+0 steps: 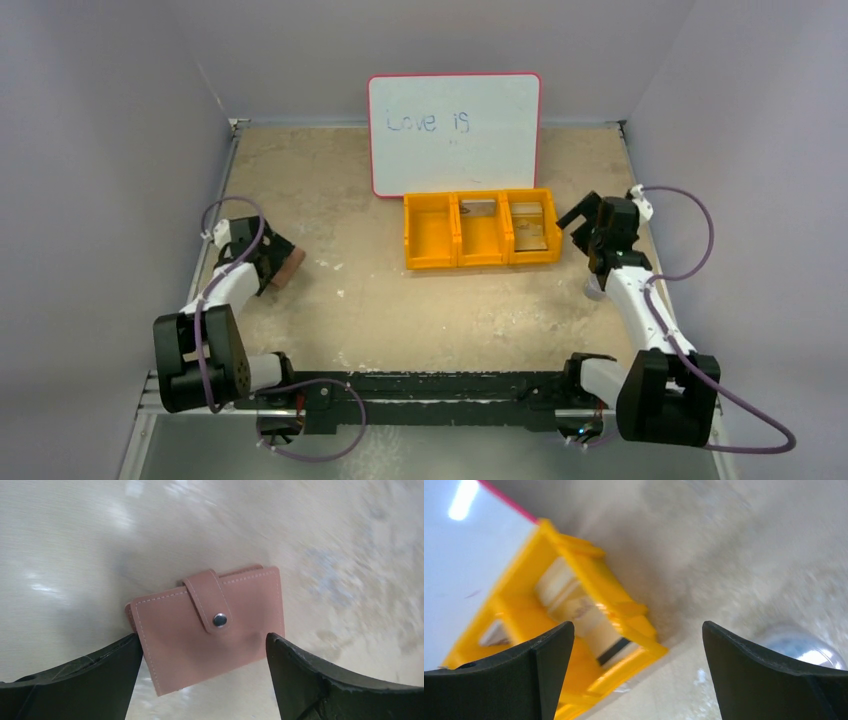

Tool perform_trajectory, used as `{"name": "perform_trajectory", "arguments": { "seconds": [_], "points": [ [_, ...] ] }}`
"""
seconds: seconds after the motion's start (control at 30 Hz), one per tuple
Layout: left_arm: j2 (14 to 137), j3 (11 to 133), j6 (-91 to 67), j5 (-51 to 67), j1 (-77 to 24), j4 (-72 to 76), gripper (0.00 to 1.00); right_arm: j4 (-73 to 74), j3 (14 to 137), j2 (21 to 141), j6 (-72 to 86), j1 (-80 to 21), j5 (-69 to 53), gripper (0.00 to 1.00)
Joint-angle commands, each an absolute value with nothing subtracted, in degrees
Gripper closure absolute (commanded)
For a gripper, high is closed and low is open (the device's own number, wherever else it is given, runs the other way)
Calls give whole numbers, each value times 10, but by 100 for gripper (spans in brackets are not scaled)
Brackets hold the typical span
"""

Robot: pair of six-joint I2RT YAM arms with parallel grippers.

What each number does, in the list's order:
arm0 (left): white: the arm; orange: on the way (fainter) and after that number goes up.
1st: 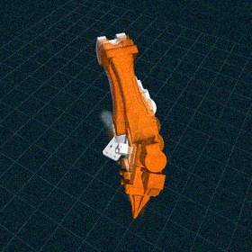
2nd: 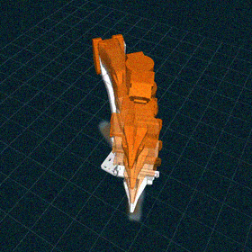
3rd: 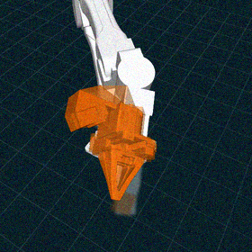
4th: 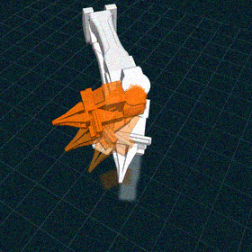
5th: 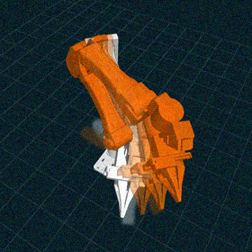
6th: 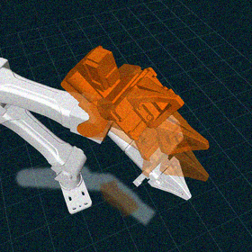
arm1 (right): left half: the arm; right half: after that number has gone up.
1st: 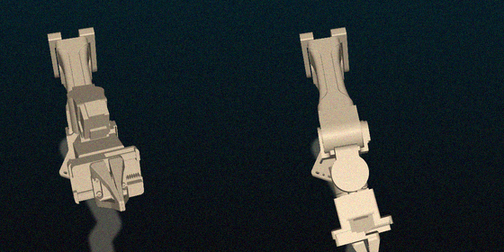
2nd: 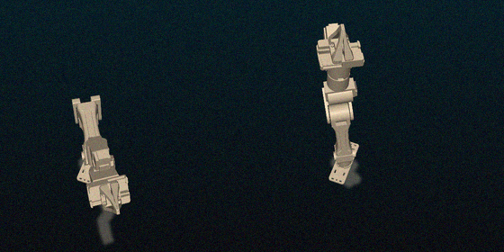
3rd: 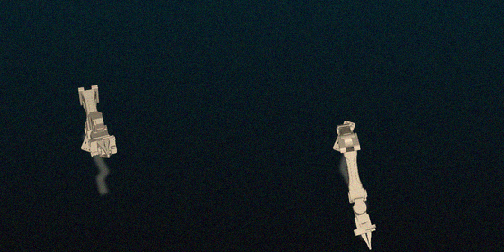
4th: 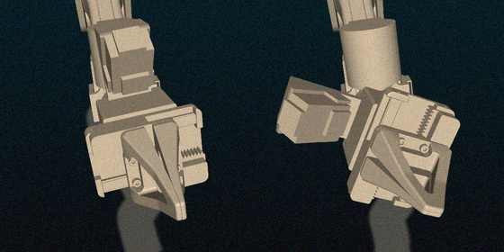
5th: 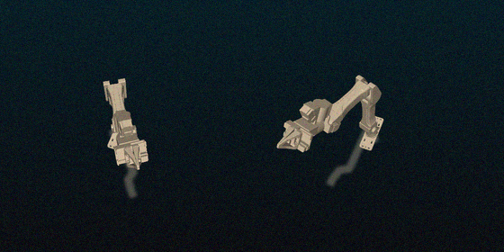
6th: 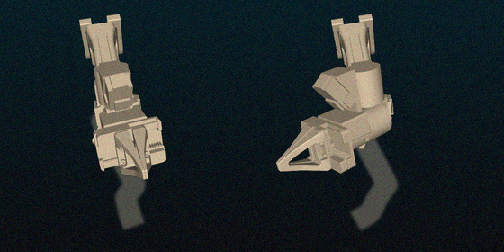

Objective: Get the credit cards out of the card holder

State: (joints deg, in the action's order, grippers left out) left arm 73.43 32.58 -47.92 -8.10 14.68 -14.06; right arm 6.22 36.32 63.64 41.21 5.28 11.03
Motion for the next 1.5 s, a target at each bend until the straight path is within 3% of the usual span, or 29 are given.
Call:
{"name": "perform_trajectory", "arguments": {
  "seconds": [0.0, 0.1, 0.23, 0.37, 0.53, 0.77, 1.03, 1.2, 1.47],
  "points": [
    [773, 289, -549, 58, 33, -82, 9, 9, 445, 616, 297, 51, -4, 0],
    [776, 281, -586, 65, -20, -46, 11, -9, 463, 626, 289, 47, -85, 0],
    [739, 306, -598, 29, -90, -86, 12, -6, 482, 630, 287, 26, -106, 1],
    [659, 394, -558, -184, -150, -246, 11, -13, 497, 633, 268, 11, -142, 1],
    [643, 463, -509, -366, -150, -303, 4, -11, 518, 642, 249, -33, -131, 0],
    [847, 580, -443, -342, -141, -323, 19, -14, 529, 649, 262, -60, -132, 1],
    [919, 578, -406, -231, -134, -283, 21, 0, 528, 636, 260, -63, -127, 0],
    [958, 566, -389, -196, -134, -274, 43, 1, 533, 646, 260, -64, -139, 0],
    [898, 474, -390, -111, -149, -230, 73, 5, 532, 653, 264, -67, -149, 0]
  ]
}}
